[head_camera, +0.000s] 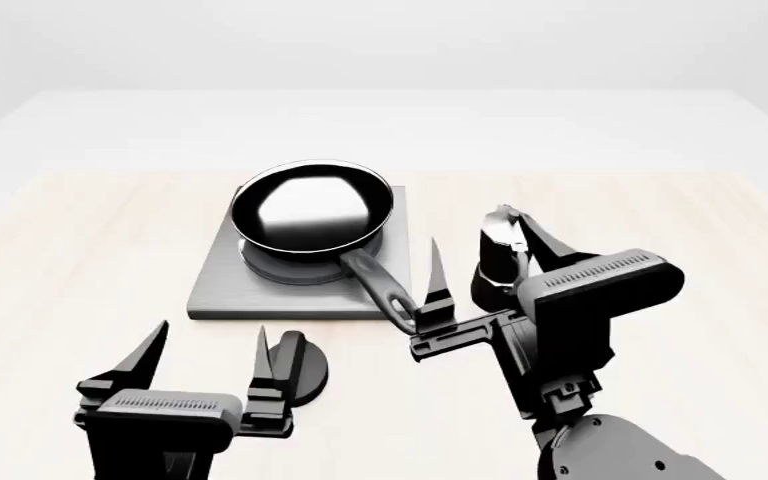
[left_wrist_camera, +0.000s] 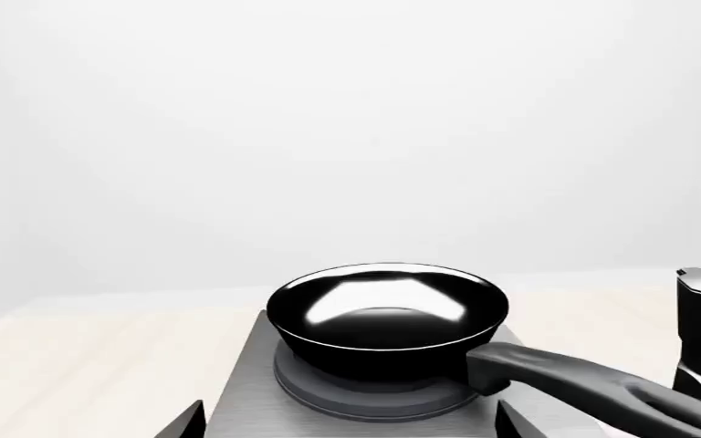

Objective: Put the frying pan on the stove.

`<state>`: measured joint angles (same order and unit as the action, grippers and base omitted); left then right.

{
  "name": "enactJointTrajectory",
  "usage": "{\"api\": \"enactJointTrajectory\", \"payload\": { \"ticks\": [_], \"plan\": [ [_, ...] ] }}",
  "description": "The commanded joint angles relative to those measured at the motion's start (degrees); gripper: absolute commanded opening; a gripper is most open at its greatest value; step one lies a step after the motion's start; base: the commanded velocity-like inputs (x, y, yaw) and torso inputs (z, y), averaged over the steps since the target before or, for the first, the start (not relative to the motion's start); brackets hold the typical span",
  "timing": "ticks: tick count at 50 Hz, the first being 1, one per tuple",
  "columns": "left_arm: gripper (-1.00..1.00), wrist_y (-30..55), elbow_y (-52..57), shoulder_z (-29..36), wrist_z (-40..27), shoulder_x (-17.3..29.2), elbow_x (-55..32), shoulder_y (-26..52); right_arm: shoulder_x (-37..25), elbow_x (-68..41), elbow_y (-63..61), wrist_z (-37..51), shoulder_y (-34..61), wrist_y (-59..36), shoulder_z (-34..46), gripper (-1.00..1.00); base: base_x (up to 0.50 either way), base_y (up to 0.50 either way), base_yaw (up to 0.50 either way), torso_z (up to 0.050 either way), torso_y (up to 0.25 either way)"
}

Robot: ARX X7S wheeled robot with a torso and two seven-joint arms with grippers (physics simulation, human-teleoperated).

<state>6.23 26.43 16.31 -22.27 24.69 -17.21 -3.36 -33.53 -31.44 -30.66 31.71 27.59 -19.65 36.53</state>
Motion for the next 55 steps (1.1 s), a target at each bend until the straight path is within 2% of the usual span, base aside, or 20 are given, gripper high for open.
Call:
{"api": "enactJointTrajectory", "payload": {
  "ticks": [1,16,24,27,31,38,43,50,55],
  "plan": [
    [1.0,1.6,8.6,-1.0,-1.4,2.6,-0.3,-2.5,-4.8,1.2,-12.5,7.4,-4.7,-0.4,-2.6,1.0,0.0,0.0,0.0,0.0,0.0],
    [1.0,2.1,17.0,-2.9,-3.3,5.1,-0.4,-6.2,-8.9,0.6,-23.6,12.9,-7.3,-2.6,-4.9,1.0,0.0,0.0,0.0,0.0,0.0],
    [1.0,2.7,21.1,-3.3,-4.1,6.2,-0.1,-7.4,-12.4,-0.9,-29.3,17.7,-4.6,-4.4,-3.1,1.0,0.0,0.0,0.0,0.0,0.0],
    [1.0,2.9,22.3,-3.5,-4.4,6.5,-0.2,-7.6,-17.0,-2.2,-29.3,23.3,0.4,-0.3,4.3,1.0,0.0,0.0,0.0,0.0,0.0],
    [1.0,3.0,23.9,-3.7,-4.7,6.9,0.0,-8.1,-22.5,-2.7,-29.3,31.2,10.3,5.6,18.2,1.0,0.0,0.0,0.0,0.0,0.0],
    [1.0,3.2,26.1,-4.1,-5.2,7.5,0.1,-8.9,-26.4,-2.8,-29.3,39.5,23.7,11.7,35.1,1.0,0.0,0.0,0.0,0.0,0.0],
    [1.0,3.3,27.9,-4.7,-5.8,8.1,0.2,-9.5,-27.8,-2.2,-29.3,45.2,35.5,15.9,49.1,1.0,0.0,0.0,0.0,0.0,0.0],
    [1.0,3.3,31.1,-5.0,-6.4,9.1,0.4,-10.8,-24.7,-0.3,-29.3,57.9,61.6,23.9,80.0,1.0,0.0,0.0,0.0,0.0,0.0],
    [1.0,3.0,32.0,-4.7,-6.6,9.6,1.0,-11.4,-24.9,0.7,-29.3,58.3,65.2,25.6,83.7,1.0,0.0,0.0,0.0,0.0,0.0]
  ]
}}
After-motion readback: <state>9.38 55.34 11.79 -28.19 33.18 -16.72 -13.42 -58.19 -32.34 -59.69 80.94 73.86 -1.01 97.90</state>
